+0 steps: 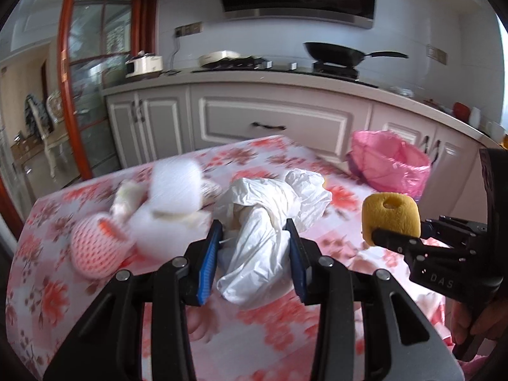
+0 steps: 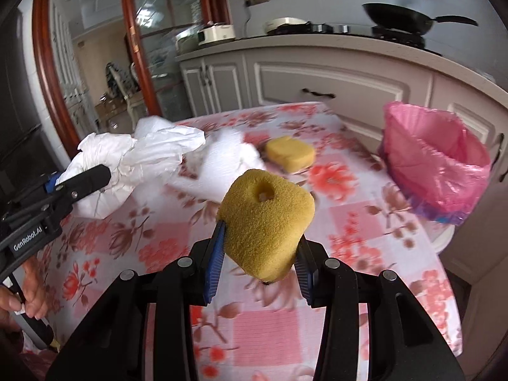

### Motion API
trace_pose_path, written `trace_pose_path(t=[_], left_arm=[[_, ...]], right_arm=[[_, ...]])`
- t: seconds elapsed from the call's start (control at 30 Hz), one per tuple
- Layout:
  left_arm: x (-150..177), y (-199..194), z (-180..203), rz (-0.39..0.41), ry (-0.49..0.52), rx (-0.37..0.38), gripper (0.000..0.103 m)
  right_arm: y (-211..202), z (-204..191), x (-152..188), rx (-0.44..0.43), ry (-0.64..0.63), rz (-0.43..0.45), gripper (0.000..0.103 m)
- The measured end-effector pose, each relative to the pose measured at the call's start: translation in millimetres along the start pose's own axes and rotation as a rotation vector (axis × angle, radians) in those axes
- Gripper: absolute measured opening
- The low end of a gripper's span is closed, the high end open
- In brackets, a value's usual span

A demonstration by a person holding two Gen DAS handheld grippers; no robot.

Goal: Collect trash
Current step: 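Carry the white bag and yellow sponge to the pink bin and release both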

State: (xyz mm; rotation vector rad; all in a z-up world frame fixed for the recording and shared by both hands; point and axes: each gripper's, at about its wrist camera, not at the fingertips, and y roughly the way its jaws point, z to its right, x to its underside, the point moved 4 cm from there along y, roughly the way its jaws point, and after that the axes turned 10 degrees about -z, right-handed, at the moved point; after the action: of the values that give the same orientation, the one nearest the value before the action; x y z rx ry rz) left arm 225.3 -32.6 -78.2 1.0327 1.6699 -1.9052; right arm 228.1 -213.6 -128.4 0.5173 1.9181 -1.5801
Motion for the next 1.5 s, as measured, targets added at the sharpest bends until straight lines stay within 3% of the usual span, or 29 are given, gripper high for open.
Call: trace_pose_path(t=[0.47,1.03,1.27,1.5], left_arm=[[-38.9,30.9,83.5,0.032,0.109,0.127,0.038],[-106.5,78.5,154.7,0.105,0.159,0.222,0.038],[-157.1,113.5,195.1,0.136,0.193,0.271,0.038],[-186.6,169.6,225.6,0.074,0.179,0.322,0.039]], right_arm=[[-39.4,76.9,-11.6,0.147,0.101,0.096,0.041],[-49.9,160.4,-48.2,0.26,0.175,0.187,0.041],[-46.5,210.4,-76.2,0.314,0.197,0.211,0.042],[-21.4,255.3,-102.0,0.321,0.209,0.201,0.043]])
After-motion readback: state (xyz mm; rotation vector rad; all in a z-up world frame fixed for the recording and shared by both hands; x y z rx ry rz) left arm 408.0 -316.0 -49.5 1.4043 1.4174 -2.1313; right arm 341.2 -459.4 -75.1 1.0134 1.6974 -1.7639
